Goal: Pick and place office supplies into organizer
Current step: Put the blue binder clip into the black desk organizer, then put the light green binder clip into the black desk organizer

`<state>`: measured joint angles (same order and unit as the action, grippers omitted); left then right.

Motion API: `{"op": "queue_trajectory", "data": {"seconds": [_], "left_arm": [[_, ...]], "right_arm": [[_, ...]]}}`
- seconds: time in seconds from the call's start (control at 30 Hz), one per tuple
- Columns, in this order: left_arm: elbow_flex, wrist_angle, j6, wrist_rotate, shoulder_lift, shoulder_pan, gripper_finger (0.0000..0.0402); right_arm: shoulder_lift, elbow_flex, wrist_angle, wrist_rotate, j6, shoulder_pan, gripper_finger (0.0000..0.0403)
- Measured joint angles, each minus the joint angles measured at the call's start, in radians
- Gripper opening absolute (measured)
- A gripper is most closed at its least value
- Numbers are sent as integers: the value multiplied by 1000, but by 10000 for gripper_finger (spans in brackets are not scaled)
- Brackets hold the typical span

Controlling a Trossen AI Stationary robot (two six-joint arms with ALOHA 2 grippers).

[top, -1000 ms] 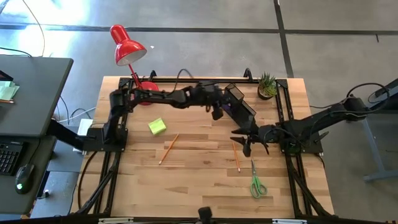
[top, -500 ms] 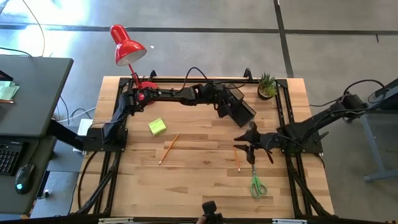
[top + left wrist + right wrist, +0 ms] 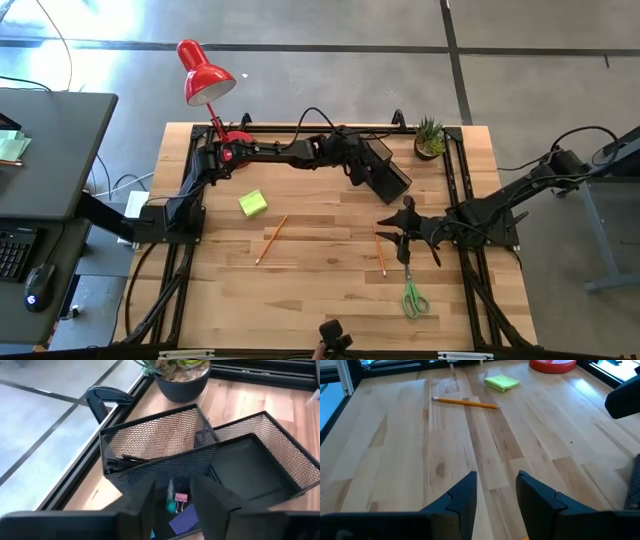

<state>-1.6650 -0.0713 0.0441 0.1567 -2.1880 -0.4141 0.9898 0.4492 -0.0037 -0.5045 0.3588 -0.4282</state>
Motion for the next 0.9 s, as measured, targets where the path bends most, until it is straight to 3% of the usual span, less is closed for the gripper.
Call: {"op": "queue_trajectory", "data": {"seconds": [0.2,0.4,0.67,0.9], "left_arm": [[0,-3,-3,1,0,2,179],[2,-96,45,1,56,2,205],[8,-307,57,-55,238,49,176],[122,-348,54,46,354,199,131]], "right_arm": [[0,0,2,-1,0,0,129],[0,0,-21,0,4,0,129],[0,0,-91,19,60,0,129],[69,0,2,113,-6,0,129]]}}
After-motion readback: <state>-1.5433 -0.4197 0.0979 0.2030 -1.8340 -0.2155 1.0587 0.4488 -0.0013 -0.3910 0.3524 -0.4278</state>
